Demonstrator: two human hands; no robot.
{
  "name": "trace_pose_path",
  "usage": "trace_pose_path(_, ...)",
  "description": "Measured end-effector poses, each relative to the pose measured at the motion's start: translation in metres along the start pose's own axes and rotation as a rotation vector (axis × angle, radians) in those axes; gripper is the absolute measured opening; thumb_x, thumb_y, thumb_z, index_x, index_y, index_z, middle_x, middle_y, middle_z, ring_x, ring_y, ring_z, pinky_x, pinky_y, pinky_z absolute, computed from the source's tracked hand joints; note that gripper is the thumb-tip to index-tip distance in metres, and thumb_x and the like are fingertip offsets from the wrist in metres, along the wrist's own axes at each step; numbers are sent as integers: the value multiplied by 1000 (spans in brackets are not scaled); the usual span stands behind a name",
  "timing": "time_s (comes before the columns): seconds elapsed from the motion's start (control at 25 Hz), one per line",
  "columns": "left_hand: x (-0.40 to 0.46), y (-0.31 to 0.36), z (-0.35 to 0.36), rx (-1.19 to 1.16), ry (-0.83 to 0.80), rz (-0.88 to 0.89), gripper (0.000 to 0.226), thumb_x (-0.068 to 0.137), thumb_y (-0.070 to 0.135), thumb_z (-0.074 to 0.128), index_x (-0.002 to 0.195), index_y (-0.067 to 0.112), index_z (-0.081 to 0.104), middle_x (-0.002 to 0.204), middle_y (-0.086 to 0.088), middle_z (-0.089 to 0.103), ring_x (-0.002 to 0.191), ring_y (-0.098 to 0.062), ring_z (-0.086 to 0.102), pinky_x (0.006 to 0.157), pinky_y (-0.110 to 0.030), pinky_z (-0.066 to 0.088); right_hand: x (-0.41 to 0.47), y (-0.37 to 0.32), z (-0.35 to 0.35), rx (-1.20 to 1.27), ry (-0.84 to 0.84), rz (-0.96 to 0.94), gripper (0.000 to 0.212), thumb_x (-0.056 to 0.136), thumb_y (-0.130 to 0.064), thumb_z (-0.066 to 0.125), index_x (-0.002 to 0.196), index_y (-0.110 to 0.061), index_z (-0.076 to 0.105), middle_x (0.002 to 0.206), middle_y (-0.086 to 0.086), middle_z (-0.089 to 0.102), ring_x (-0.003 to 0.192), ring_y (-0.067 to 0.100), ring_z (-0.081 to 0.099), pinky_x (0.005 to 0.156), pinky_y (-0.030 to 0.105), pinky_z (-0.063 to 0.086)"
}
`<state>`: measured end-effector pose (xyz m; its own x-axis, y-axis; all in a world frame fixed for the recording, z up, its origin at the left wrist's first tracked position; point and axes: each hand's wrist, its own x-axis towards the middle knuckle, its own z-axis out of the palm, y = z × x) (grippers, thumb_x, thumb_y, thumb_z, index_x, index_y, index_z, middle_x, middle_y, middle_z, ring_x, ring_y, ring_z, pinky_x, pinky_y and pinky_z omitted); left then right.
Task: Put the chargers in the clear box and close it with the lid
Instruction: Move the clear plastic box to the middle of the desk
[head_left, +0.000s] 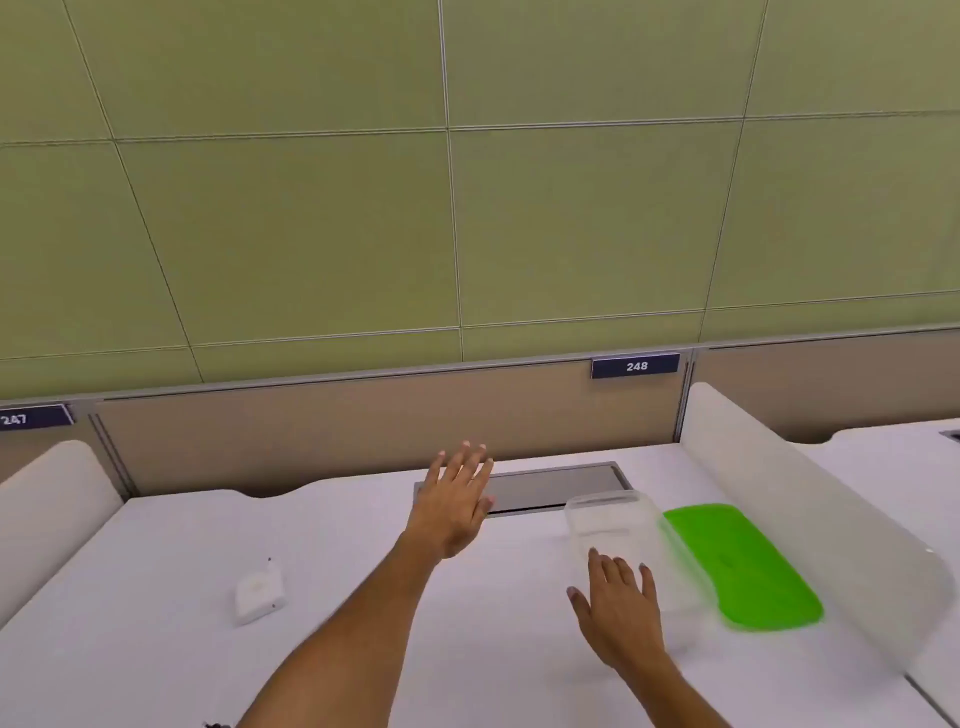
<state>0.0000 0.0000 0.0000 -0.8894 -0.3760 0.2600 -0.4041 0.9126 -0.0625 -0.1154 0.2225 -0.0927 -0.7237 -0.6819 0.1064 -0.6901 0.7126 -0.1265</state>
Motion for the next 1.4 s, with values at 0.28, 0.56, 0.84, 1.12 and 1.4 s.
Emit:
trace_pose_path(0.28, -12, 39, 47, -9, -160, 54, 54, 100, 41, 15, 150, 21, 13, 162, -1, 3, 148, -20, -5, 120, -44, -3, -5, 14, 8, -46, -30, 82, 58, 95, -48, 34, 144, -16, 34, 133, 2, 57, 129, 20, 46, 117, 44, 16)
trace_pose_path(0.56, -18, 59, 83, 0, -235, 110, 53, 101, 38, 18, 151, 22, 9, 162, 0, -2, 148, -21, -7, 118, -41, -7, 12, 12, 12, -41, -104, 108, 39, 97, -38, 35, 125, -16, 51, 116, 1, 67, 114, 23, 59, 113, 45, 21)
trace_pose_path(0.84, -14, 47, 90, -56, -230, 56, 52, 102, 35, 19, 151, 22, 11, 162, 0, 0, 149, -20, -5, 119, -40, -4, 28, 7, 14, -22, -150, 139, 16, 93, -19, 42, 100, -18, 57, 97, 0, 71, 90, 21, 67, 88, 33, 39)
trace_pose_path(1.12, -3, 38, 89, -331, -199, -196, 56, 101, 32, 25, 151, 15, 6, 162, -2, 1, 148, -18, -1, 120, -39, 1, 42, 2, 4, 88, -107, 247, 12, 82, -6, 49, 89, -16, 51, 90, 1, 70, 82, 23, 67, 64, 28, 35)
trace_pose_path(1.4, 19, 17, 83, -627, -148, -484, 60, 101, 33, 32, 150, 10, 8, 161, -6, 6, 148, -20, 6, 121, -40, 8, 63, 4, 6, 29, 10, 43, 37, 72, 1, 47, 101, -19, 57, 77, -2, 72, 80, 17, 68, 113, 32, 21)
